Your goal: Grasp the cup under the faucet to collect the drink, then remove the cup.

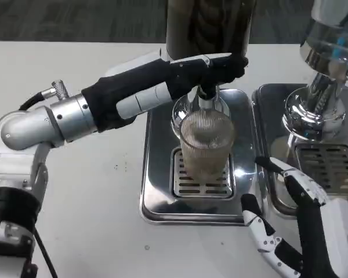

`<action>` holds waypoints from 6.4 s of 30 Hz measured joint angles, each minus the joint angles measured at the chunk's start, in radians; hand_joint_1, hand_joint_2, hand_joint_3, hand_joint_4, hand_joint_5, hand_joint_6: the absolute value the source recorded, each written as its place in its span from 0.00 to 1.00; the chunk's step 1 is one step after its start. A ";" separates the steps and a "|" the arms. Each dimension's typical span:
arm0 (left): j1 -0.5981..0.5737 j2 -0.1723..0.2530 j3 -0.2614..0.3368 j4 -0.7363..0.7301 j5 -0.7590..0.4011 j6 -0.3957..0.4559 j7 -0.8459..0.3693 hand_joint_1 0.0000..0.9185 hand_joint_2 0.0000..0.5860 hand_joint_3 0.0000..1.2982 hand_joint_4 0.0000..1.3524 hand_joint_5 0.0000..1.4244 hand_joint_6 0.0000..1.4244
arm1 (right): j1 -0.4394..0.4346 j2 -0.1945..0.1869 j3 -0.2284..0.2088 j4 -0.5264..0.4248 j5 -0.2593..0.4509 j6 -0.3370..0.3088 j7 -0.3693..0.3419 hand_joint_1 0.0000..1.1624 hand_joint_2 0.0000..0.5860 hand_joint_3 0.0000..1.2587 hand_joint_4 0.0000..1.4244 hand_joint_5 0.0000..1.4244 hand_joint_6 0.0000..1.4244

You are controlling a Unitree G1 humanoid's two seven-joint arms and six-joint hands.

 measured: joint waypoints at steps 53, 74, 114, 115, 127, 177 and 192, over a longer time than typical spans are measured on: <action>-0.008 0.067 -0.151 0.071 0.131 -0.291 0.217 0.00 0.13 0.09 0.00 0.00 0.00 | -0.448 0.025 -0.080 0.489 0.438 -0.099 0.344 0.62 0.34 0.00 0.00 0.00 0.07; -0.008 0.078 -0.156 0.066 0.131 -0.296 0.229 0.00 0.14 0.09 0.00 0.00 0.00 | -0.582 0.042 -0.089 0.640 0.475 -0.126 0.391 0.59 0.36 0.00 0.00 0.00 0.06; 0.019 0.075 -0.122 0.047 0.034 -0.244 0.174 0.00 0.12 0.09 0.01 0.01 0.00 | -0.681 0.052 -0.103 0.771 0.484 -0.158 0.408 0.56 0.37 0.00 0.00 0.00 0.06; 0.021 0.072 -0.115 0.046 0.019 -0.235 0.163 0.00 0.12 0.09 0.02 0.01 0.00 | -0.683 0.053 -0.103 0.776 0.485 -0.162 0.408 0.56 0.37 0.00 0.00 0.00 0.06; 0.022 0.027 0.006 0.027 -0.128 -0.003 0.007 0.00 0.12 0.10 0.03 0.03 0.01 | -0.712 0.054 -0.109 0.815 0.488 -0.183 0.408 0.56 0.37 0.00 0.00 0.00 0.06; 0.311 0.074 0.308 -0.036 -0.137 0.114 0.122 0.00 0.19 0.27 0.25 0.26 0.16 | -0.666 0.050 -0.108 0.759 0.471 -0.182 0.415 0.54 0.38 0.00 0.00 0.00 0.06; 0.351 0.092 0.293 0.083 -0.078 0.063 0.145 0.00 0.23 0.29 0.26 0.27 0.17 | -0.703 0.049 -0.093 0.769 0.422 -0.142 0.386 0.57 0.36 0.00 0.00 0.00 0.08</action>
